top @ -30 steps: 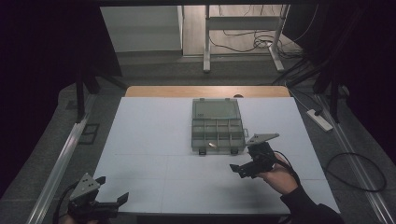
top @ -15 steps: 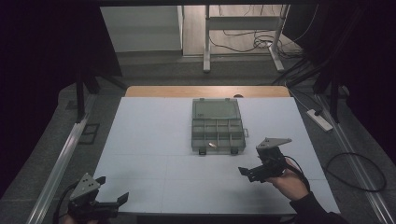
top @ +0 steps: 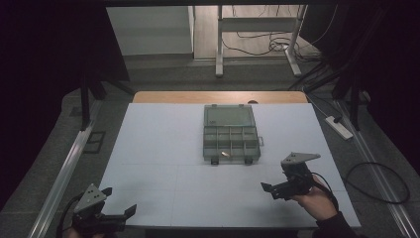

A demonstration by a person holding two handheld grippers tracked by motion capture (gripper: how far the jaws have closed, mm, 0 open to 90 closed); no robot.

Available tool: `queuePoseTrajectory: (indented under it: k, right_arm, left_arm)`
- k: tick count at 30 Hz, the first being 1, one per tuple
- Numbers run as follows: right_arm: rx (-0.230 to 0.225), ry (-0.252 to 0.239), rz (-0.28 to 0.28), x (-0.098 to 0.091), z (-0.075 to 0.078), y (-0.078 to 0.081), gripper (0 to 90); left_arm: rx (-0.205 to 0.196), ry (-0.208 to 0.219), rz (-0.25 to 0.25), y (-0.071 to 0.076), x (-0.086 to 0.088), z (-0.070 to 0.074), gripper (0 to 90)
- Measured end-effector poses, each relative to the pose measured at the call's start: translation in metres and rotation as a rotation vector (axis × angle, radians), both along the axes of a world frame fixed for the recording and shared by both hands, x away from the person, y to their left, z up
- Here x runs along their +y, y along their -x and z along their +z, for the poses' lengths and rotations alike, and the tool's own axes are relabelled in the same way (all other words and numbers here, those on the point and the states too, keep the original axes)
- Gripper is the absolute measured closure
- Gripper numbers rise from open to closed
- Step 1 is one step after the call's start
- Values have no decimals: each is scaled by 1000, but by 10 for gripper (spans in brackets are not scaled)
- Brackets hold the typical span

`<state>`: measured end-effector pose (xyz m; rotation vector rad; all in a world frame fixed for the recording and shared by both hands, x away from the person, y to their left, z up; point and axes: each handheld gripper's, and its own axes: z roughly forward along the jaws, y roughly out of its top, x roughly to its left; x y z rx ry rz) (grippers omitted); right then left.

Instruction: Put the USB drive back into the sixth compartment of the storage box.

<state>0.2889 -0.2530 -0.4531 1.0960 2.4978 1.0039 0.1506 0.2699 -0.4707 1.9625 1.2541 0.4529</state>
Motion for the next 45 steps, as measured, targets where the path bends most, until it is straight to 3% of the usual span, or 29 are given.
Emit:
queuePoseTrajectory:
  k: [23, 45]
  right_arm:
    - [-11, -22, -89, -36, 0, 30, 0]
    - [-38, -14, -143, -51, 4, 52, 0]
  left_arm:
    - [3, 0, 3, 0, 0, 0, 17]
    - [3, -1, 4, 0, 0, 0, 17]
